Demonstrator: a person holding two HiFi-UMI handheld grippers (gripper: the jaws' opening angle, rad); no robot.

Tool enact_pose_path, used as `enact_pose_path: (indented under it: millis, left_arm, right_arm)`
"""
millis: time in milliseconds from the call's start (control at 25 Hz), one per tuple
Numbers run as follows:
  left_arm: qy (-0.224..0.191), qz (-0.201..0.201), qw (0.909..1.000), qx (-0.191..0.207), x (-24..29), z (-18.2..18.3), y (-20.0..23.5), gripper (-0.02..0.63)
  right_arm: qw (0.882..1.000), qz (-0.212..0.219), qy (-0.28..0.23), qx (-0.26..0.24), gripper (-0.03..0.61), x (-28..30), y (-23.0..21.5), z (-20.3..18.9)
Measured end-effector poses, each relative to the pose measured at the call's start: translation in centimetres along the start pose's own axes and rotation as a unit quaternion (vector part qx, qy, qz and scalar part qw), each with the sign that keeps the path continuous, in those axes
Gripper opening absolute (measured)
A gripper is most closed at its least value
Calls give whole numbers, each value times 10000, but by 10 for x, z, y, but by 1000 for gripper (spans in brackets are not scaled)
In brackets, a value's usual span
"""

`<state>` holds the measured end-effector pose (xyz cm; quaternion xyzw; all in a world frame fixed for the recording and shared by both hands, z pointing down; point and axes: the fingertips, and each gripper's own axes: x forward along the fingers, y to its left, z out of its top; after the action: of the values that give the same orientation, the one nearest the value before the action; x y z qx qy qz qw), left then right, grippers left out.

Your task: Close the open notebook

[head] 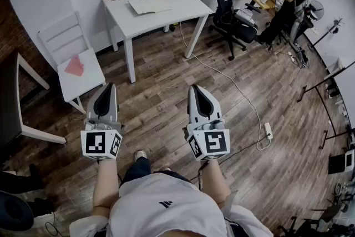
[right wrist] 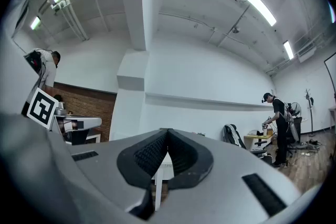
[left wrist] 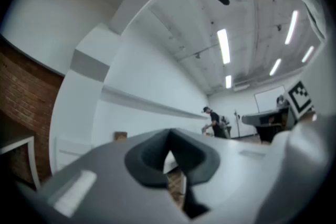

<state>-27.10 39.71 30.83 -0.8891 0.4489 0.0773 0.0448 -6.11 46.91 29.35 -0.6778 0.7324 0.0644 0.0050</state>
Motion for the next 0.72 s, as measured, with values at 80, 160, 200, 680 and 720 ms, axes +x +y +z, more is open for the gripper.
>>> enact_pose_path:
  millis: [80,160,200,680,720]
  left_arm:
    - [19,-8,10000,24,-2,0,-2,8]
    - [26,-17,10000,40,-3,0,-3,8]
    - [27,-22,10000,46,-3,0,-4,8]
    - [83,-78,9999,0,13,-8,13,8]
    - [78,-89,9999,-7,16,-9,16,8]
  right_arm:
    - [10000,20,-16,11,-6,-1,1,1]
    - [10000,42,-28,16,-6,-2,3,1]
    - [10000,53,-32,15,-6,-1,3,1]
    - [10000,-38,-29,54,-6,23,6,-3]
    - [9999,-69,-52,76,-6,27,6,-3]
